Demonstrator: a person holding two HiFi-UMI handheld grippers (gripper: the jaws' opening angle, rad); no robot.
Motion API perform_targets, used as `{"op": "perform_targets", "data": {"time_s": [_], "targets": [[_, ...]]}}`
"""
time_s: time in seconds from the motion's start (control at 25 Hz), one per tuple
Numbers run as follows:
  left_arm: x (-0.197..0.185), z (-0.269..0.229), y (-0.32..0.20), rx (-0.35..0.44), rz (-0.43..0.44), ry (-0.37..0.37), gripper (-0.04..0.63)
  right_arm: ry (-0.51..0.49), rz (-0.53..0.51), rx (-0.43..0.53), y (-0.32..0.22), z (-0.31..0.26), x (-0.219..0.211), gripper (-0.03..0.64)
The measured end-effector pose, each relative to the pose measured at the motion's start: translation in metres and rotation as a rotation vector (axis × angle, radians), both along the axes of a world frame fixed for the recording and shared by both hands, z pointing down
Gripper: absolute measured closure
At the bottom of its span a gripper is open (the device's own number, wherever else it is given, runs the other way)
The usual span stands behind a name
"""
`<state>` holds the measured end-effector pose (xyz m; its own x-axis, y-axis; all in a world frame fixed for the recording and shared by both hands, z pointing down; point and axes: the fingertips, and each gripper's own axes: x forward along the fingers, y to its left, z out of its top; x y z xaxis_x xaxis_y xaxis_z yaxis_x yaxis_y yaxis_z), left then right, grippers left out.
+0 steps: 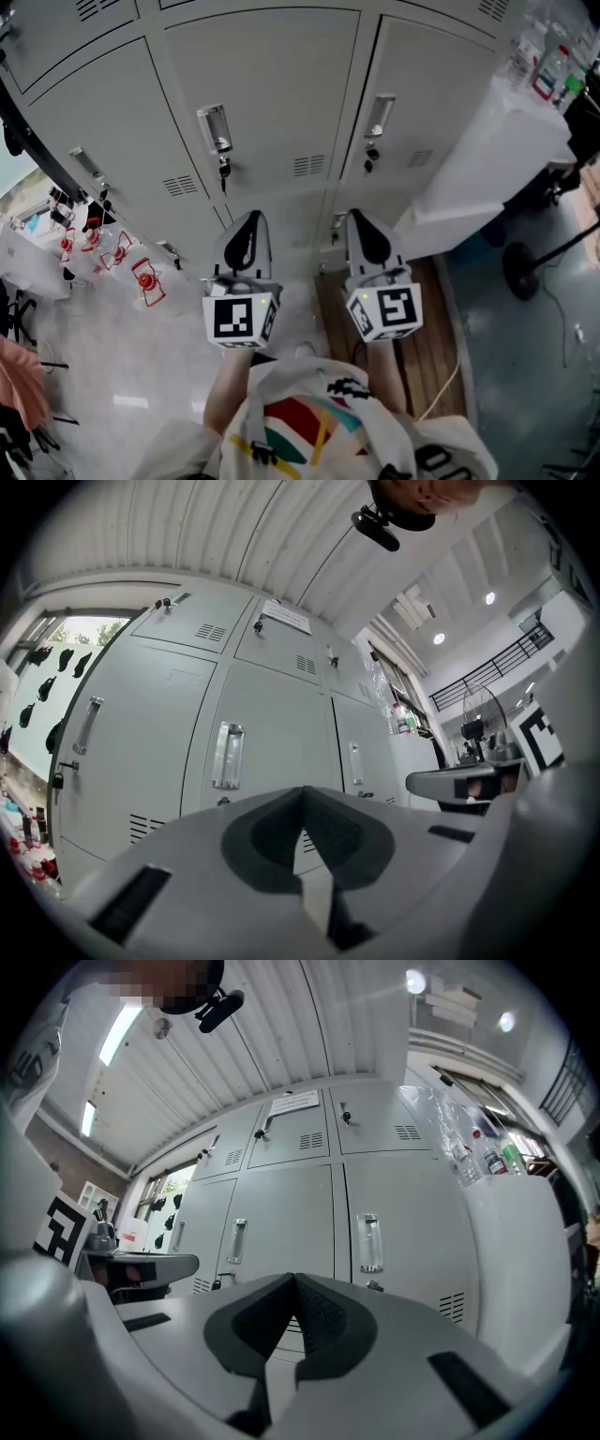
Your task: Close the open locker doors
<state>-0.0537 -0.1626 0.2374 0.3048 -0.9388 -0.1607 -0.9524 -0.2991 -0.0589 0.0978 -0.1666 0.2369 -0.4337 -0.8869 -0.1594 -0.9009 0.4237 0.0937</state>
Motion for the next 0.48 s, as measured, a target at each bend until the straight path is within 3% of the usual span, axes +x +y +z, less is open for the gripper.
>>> {"op": "perform_targets", "data": {"time_s": [0.48], "targets": [[-0.008,0.010,0.002,-0.019,-0.044,0.038,0.589,0.030,-0.031,0.000,0.003,0.007,0.001,0.611]]}}
